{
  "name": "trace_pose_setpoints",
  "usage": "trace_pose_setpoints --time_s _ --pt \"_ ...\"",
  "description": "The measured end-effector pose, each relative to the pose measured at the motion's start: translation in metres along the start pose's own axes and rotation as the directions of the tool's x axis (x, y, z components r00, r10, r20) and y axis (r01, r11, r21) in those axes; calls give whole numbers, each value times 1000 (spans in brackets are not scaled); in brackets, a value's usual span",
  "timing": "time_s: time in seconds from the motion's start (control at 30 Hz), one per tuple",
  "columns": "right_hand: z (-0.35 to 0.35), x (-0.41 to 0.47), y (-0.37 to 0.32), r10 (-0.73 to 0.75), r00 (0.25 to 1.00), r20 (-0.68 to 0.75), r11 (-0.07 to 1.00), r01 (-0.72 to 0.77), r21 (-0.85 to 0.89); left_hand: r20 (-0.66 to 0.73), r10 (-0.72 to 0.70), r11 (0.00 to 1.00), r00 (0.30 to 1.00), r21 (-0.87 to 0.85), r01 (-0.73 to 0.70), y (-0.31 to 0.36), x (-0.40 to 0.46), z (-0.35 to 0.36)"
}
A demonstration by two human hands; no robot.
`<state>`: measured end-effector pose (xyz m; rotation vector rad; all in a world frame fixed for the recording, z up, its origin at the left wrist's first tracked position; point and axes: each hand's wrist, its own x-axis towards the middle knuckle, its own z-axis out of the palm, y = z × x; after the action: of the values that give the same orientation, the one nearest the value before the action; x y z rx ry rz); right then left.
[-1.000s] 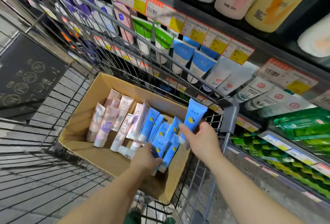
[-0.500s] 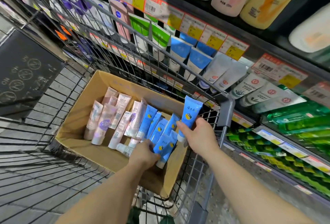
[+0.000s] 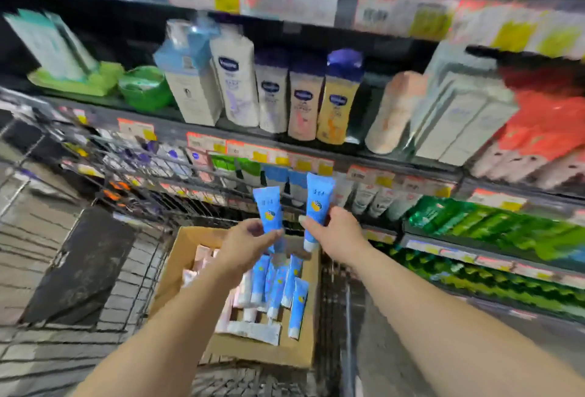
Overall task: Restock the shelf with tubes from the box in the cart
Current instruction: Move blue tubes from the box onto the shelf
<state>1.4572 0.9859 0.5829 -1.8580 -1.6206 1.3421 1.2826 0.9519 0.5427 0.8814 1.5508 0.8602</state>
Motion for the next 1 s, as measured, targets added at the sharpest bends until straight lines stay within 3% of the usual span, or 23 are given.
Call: trace_pose_setpoints --time_s 0.17,0.27,0.53,0.77,1.0 --pt "-91 -37 -33 -39 989 -144 995 52 87 211 226 974 951 -48 -221 118 -30 42" --pt "-152 -59 -31 -81 960 -266 993 101 63 266 304 952 915 -49 -302 180 -47 89" --pt "-345 -136 65 -78 880 -468 982 148 114 382 493 855 782 -42 -518 272 -98 291" --pt "-535 -217 181 -26 777 -629 986 125 114 343 637 762 690 -145 -631 331 -156 508" --pt "-630 -241 235 56 768 -638 929 194 314 376 608 794 700 -252 -554 391 -170 621"
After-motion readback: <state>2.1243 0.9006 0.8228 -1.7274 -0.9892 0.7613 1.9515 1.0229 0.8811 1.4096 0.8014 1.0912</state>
